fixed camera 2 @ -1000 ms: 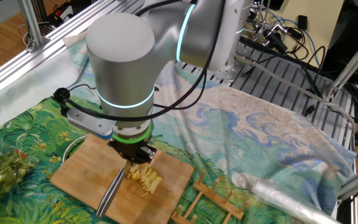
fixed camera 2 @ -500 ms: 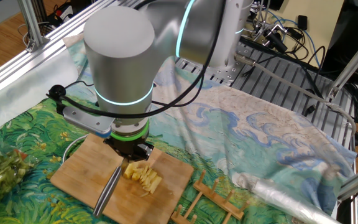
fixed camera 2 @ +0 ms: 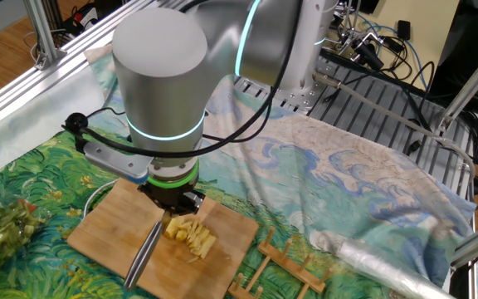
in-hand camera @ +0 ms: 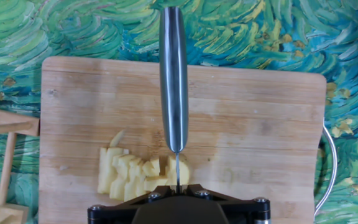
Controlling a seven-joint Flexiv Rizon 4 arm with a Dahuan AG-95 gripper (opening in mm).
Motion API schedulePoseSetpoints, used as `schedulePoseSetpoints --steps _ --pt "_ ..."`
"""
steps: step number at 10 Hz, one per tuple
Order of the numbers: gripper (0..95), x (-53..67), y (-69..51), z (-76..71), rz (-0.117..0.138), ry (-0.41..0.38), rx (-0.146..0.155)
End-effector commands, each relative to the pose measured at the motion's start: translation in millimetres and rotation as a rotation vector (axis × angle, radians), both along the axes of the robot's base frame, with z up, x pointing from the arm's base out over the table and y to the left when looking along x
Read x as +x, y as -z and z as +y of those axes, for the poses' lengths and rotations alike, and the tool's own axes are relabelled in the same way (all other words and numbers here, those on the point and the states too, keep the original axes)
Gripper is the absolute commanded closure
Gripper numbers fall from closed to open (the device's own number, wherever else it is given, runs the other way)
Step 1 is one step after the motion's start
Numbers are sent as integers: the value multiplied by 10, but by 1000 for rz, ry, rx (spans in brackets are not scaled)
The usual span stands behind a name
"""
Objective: Chop the potatoes
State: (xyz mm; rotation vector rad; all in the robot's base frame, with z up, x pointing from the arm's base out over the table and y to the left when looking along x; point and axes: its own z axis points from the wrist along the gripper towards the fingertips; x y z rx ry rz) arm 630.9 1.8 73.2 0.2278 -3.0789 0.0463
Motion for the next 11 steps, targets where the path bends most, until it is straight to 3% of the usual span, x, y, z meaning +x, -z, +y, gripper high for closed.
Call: schedulePoseSetpoints --steps 1,2,3,4,5,7,10,11 --pt "950 36 135 -6 -1 1 2" --pt "950 46 270 -5 -4 0 9" --pt "950 60 497 15 -21 4 26" --pt "950 62 623 40 -42 10 38" --pt "950 41 667 64 -40 17 35" --pt "950 30 621 51 -38 13 24" --pt "950 24 492 27 -27 14 32" --pt "950 27 399 26 -9 14 23"
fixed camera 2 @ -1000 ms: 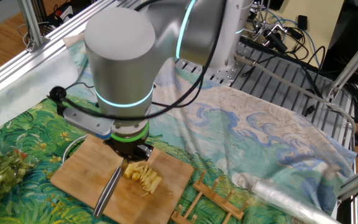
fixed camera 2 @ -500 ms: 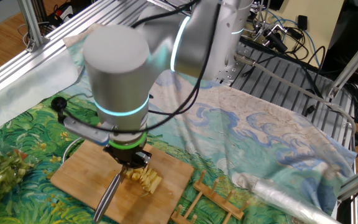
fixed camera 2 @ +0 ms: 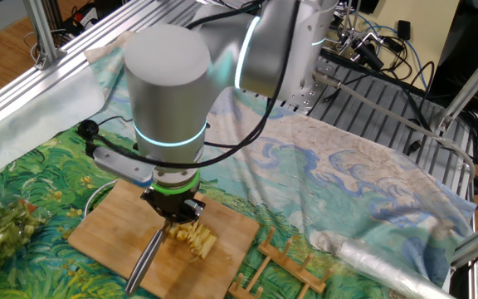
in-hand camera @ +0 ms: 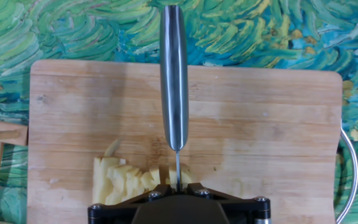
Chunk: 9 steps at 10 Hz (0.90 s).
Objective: Chop the potatoes
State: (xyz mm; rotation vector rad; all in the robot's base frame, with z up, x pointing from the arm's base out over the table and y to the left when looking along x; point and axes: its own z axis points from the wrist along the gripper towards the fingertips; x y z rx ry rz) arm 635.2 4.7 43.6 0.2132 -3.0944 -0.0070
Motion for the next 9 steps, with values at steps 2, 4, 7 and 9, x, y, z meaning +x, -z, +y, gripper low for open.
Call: schedulePoseSetpoints --steps 2,4,7,9 --pt "950 -16 -101 -8 21 3 -24" --pt "950 -17 -164 -22 20 2 -30" --pt "950 -3 -242 -66 18 2 -27" --pt "950 4 -289 -87 21 -1 -28"
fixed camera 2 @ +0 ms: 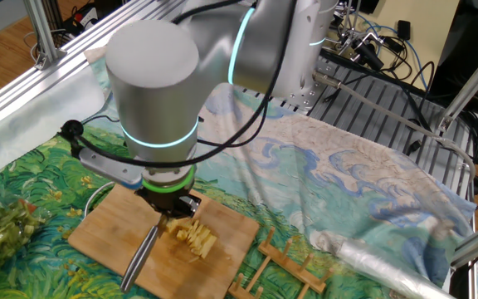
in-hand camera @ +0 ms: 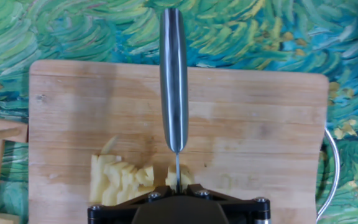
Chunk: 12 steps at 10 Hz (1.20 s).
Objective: Chop the potatoes
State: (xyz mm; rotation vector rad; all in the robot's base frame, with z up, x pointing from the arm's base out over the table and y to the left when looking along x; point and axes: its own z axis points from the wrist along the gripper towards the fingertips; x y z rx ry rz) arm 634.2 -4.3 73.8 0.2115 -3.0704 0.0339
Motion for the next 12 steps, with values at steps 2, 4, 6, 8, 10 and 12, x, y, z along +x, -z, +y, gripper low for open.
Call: schedulePoseSetpoints --steps 2,4,6,8,10,12 --pt "950 39 170 42 -5 0 6" --pt "950 126 564 111 -46 -1 27" --pt "950 137 630 120 -45 -3 12" --pt "950 118 519 104 -35 -6 6" --pt "950 119 518 102 -41 -10 14" --pt "950 116 502 100 -48 -4 22"
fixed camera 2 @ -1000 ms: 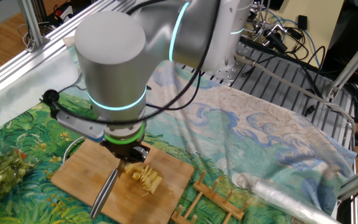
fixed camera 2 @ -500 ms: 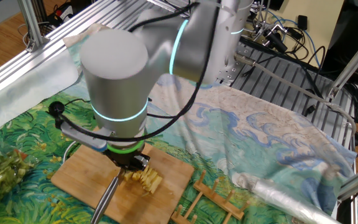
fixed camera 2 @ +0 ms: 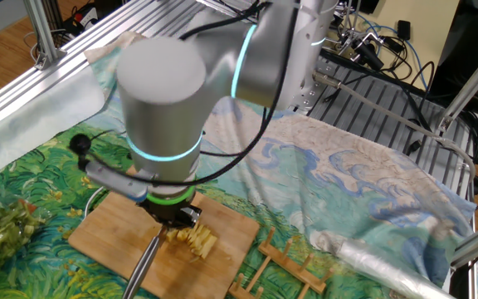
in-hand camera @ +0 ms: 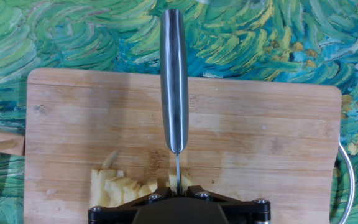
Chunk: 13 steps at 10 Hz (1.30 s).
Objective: Chop the potatoes
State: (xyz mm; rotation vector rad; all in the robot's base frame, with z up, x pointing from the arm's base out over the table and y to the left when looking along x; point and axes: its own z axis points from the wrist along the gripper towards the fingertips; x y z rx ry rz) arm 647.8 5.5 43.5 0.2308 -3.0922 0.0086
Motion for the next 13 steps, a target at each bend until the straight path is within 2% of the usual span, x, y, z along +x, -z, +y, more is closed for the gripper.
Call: schedulePoseSetpoints --steps 1,2,4,12,13 --pt "950 -26 176 0 -25 11 9" --pt "950 -33 150 -3 -26 11 3" --pt "950 -31 142 2 -48 13 9" --pt "950 -38 93 1 -47 28 4" --pt "760 -39 85 2 -47 29 4"
